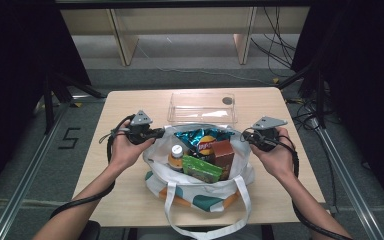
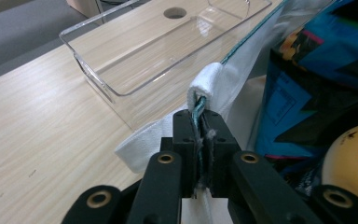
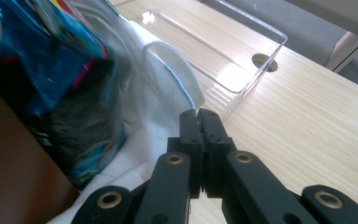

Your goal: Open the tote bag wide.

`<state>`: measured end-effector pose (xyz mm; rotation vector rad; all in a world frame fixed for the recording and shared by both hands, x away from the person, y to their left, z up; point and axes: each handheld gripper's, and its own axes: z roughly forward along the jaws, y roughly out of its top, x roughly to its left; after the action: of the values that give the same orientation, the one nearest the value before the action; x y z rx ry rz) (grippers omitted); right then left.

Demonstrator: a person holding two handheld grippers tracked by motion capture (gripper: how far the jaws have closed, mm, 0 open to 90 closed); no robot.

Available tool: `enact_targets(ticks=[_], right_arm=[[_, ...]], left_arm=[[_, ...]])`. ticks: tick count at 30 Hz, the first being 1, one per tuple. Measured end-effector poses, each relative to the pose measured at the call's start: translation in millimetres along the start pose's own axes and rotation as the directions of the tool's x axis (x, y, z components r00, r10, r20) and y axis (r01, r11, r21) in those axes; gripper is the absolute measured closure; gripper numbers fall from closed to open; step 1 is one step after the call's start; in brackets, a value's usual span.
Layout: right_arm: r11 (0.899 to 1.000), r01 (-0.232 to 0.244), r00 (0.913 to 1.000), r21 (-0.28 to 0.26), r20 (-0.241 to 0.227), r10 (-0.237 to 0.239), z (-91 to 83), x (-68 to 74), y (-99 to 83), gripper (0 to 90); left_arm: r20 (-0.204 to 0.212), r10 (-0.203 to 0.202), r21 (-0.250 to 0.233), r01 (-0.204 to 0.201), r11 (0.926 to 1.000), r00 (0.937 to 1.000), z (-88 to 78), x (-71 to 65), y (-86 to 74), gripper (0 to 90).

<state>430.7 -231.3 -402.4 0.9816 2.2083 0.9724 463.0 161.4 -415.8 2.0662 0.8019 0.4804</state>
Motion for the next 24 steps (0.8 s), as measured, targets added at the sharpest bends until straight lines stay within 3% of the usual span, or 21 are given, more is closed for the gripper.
enact_targets(ticks=[5,9,10,14,15,16,24], right_arm=[[0.999,-0.025,0.9997,0.036,-0.001,0.025,8.0,0.1,-6.7,89.7],[1.0,0.006,1.0,0.031,0.0,-0.006,15.1,-0.4,-10.9,89.8],[0.999,-0.013,0.9999,0.045,-0.004,0.013,15.7,1.5,-11.8,89.8],[0.999,-0.012,0.9998,0.052,-0.013,0.013,19.6,1.7,-13.9,89.8],[0.999,0.023,0.9997,0.027,-0.009,-0.023,22.7,-0.7,-14.6,89.7],[0.998,-0.027,0.9995,0.051,-0.014,0.028,21.8,2.8,-15.2,89.7],[0.998,0.016,0.9992,0.058,-0.039,-0.013,29.8,-0.4,-19.7,89.8]], left_arm=[[-0.005,-0.003,0.022,0.003,0.9998,1.0,10.5,-0.4,-7.2,84.9],[-0.005,-0.013,0.042,0.013,0.9991,0.9999,17.0,0.6,-14.3,85.4],[-0.003,-0.022,0.037,0.022,0.9991,0.9997,18.6,0.0,-15.4,85.5],[-0.002,-0.021,0.048,0.021,0.9986,0.9998,24.5,0.4,-19.4,85.9],[0.003,-0.029,0.053,0.029,0.9982,0.9996,25.3,-0.1,-20.2,85.9],[0.001,-0.022,0.053,0.022,0.9984,0.9998,25.9,0.1,-20.5,86.0],[-0.001,-0.031,0.048,0.031,0.9984,0.9995,27.1,-0.3,-22.2,86.1]])
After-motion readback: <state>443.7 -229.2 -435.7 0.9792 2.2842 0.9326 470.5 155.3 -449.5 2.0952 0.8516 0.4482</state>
